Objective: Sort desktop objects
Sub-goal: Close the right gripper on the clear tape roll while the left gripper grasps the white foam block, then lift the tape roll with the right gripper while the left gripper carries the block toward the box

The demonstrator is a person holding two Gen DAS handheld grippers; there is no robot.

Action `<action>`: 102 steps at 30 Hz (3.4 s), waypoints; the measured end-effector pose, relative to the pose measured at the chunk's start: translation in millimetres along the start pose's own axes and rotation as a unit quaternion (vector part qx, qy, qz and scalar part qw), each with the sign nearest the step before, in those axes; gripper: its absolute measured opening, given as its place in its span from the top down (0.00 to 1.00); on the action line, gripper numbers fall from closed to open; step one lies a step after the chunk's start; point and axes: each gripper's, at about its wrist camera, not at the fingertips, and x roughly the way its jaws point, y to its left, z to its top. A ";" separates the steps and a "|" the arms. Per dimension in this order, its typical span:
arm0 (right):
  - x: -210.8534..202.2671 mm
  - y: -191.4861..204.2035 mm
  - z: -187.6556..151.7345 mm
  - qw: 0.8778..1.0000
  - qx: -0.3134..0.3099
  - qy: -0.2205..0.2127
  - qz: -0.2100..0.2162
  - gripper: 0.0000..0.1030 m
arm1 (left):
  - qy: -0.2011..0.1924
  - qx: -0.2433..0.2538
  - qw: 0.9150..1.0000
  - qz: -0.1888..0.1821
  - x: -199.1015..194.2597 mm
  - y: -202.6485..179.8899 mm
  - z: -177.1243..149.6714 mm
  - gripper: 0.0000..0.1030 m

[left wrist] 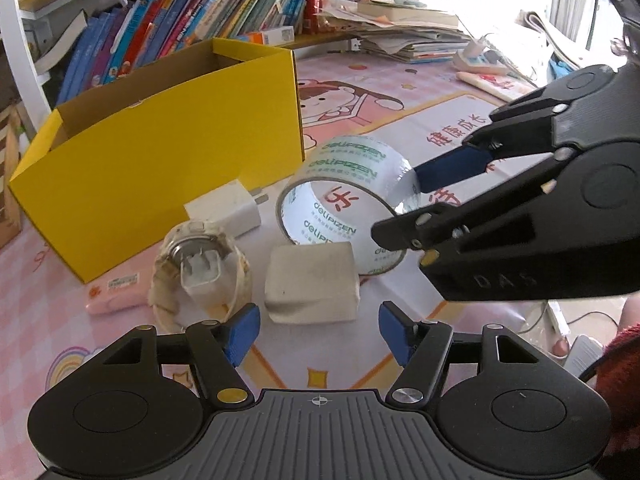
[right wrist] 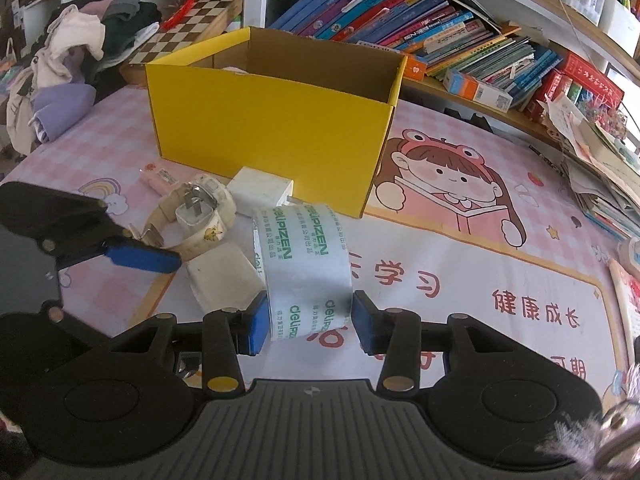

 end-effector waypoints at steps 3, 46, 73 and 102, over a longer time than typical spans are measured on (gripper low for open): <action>1.8 -2.4 -0.1 1.000 -0.003 0.003 -0.001 0.61 | 0.001 -0.005 1.000 -0.001 5.3 2.4 3.3 0.36; -25.0 3.8 -6.6 0.999 0.043 -0.022 0.000 0.63 | -0.054 -0.094 0.993 0.054 -67.2 34.9 -19.1 0.60; -9.0 4.3 -18.4 0.996 0.074 0.038 0.015 0.89 | -0.063 -0.103 0.990 0.078 -84.1 39.2 -34.7 0.60; 9.0 37.0 -10.3 0.997 0.002 0.072 0.039 0.19 | -0.054 -0.111 0.989 0.084 -84.7 47.7 -39.4 0.60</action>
